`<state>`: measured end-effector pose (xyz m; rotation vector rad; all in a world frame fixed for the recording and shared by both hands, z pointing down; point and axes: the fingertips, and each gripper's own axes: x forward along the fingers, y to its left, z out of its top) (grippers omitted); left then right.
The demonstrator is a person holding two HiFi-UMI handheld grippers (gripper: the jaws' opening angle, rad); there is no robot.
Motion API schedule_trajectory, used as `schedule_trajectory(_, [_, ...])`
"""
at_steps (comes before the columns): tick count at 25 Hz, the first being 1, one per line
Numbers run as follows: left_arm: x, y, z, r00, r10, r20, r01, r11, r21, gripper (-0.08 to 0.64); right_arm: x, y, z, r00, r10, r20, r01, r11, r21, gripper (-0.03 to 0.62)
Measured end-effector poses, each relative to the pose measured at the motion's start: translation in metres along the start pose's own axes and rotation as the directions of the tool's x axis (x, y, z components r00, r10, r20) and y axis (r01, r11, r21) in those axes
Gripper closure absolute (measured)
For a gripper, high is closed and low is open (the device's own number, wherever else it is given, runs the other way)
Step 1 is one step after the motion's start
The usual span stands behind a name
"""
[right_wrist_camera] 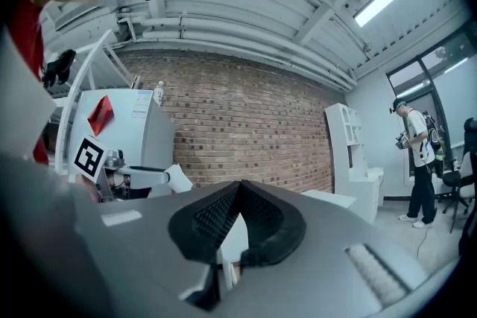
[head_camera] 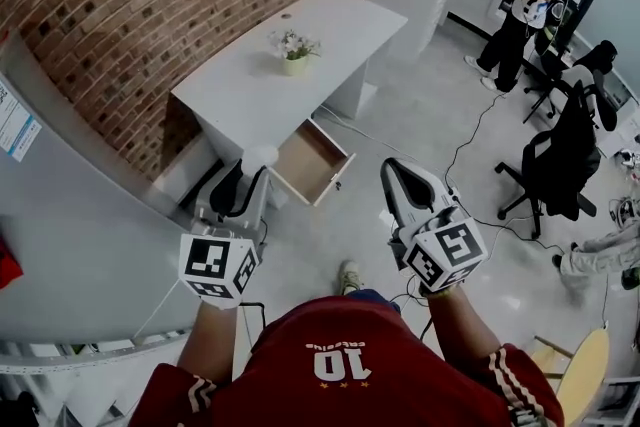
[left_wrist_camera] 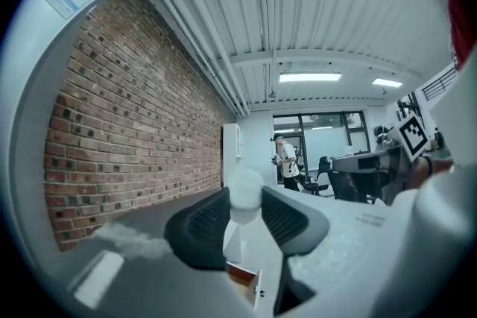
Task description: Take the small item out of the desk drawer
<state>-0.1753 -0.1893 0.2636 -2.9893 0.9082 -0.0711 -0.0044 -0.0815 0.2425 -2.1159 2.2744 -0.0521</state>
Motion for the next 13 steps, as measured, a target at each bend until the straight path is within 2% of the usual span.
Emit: schedule_trajectory(13, [0.0001, -0.0018, -0.0007, 1.000, 0.010, 0.005, -0.010, 1.000, -0.001, 0.417, -0.0053, -0.0013, 0.0011, 1.000, -0.014, -0.003, 0.014, 1.000, -0.011, 0.600])
